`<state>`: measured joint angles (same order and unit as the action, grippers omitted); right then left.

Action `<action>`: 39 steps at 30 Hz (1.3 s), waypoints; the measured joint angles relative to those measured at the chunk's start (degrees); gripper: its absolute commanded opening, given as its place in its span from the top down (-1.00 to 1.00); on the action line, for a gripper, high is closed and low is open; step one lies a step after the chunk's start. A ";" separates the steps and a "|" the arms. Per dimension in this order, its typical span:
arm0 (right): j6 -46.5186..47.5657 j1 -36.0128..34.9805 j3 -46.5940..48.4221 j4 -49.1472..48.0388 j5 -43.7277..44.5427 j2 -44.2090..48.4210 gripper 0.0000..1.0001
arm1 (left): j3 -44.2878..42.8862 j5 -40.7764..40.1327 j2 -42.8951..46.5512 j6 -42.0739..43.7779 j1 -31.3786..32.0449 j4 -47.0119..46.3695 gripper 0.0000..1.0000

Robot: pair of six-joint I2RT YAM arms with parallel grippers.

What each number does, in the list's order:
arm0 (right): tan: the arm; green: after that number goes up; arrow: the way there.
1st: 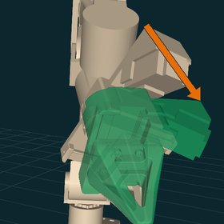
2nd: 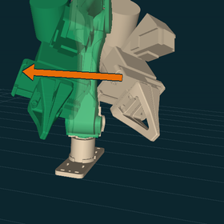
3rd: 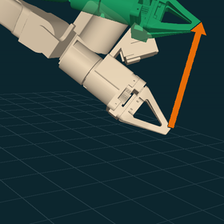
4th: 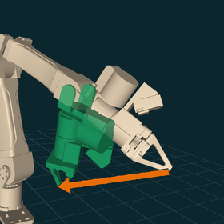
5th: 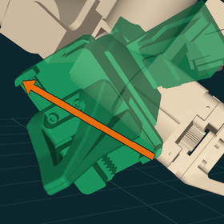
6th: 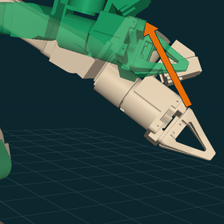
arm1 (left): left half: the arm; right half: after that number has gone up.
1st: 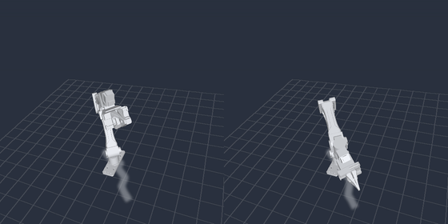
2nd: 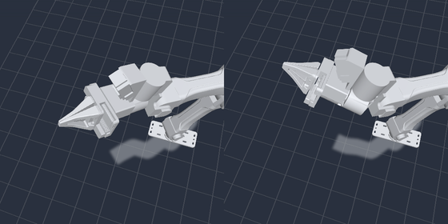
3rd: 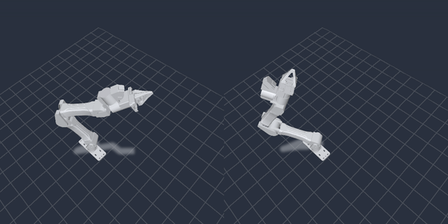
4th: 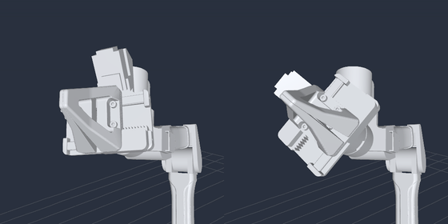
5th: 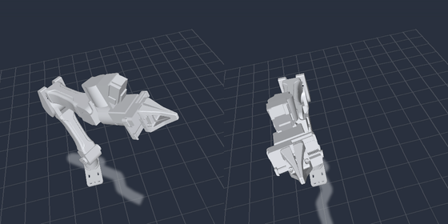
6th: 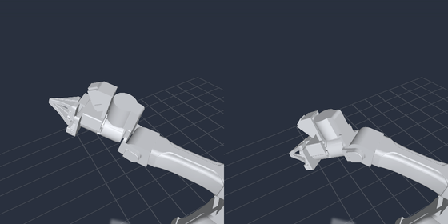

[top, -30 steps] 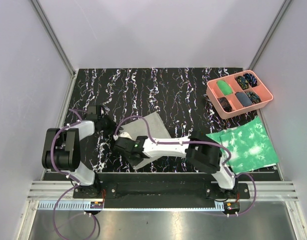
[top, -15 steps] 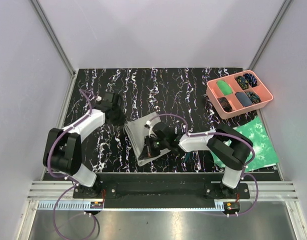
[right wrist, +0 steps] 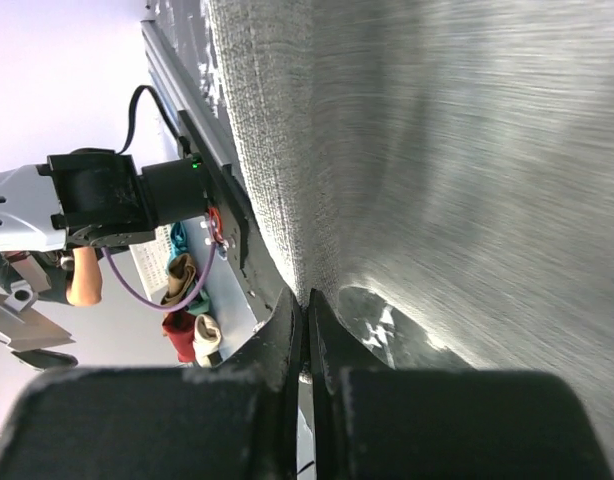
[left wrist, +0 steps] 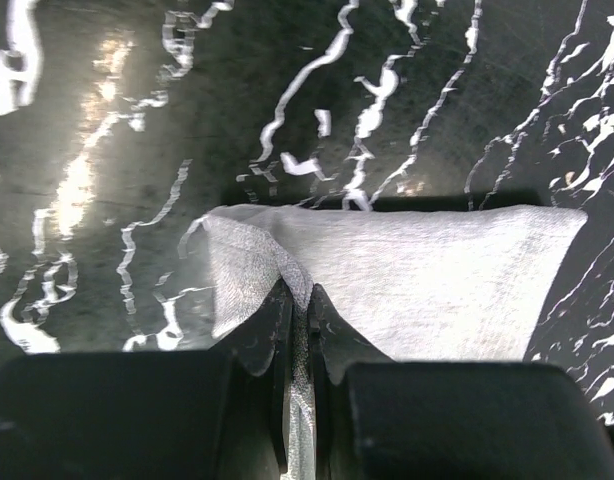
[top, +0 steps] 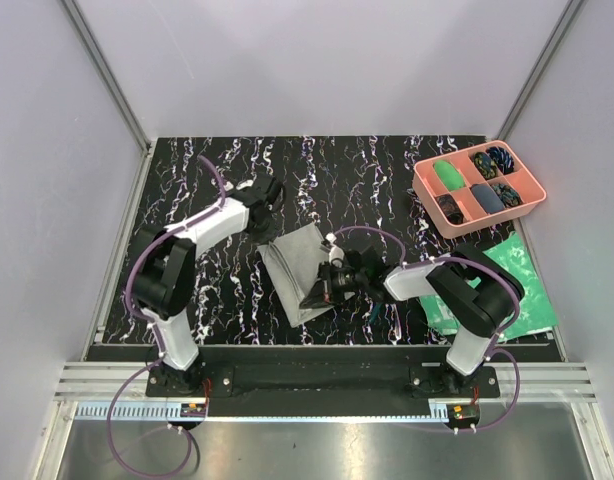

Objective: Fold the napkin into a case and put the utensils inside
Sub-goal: Fold the lower triangle-folded napkin at the center of the board.

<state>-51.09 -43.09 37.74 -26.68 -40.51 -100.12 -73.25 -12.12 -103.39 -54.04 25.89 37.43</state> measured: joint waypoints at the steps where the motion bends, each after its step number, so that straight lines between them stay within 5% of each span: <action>1: 0.48 0.59 -0.22 0.35 -0.15 0.04 1.00 | -0.94 -0.28 -0.90 -0.37 0.44 0.31 1.00; 23: 8.48 4.26 -0.28 7.56 0.39 -0.33 0.99 | -6.45 -1.18 -8.26 -2.51 2.93 1.46 1.00; 30: 10.71 4.26 1.40 11.45 1.03 -0.46 0.60 | -6.43 -1.16 -8.44 -1.77 2.97 1.07 0.93; 39: 19.12 4.24 9.05 29.81 7.19 1.51 0.03 | -3.39 -1.14 -8.41 -0.13 2.89 -5.86 0.85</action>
<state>-31.97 -38.85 46.78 3.14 -33.32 -98.61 -76.64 -13.26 -111.81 -54.17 28.77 31.57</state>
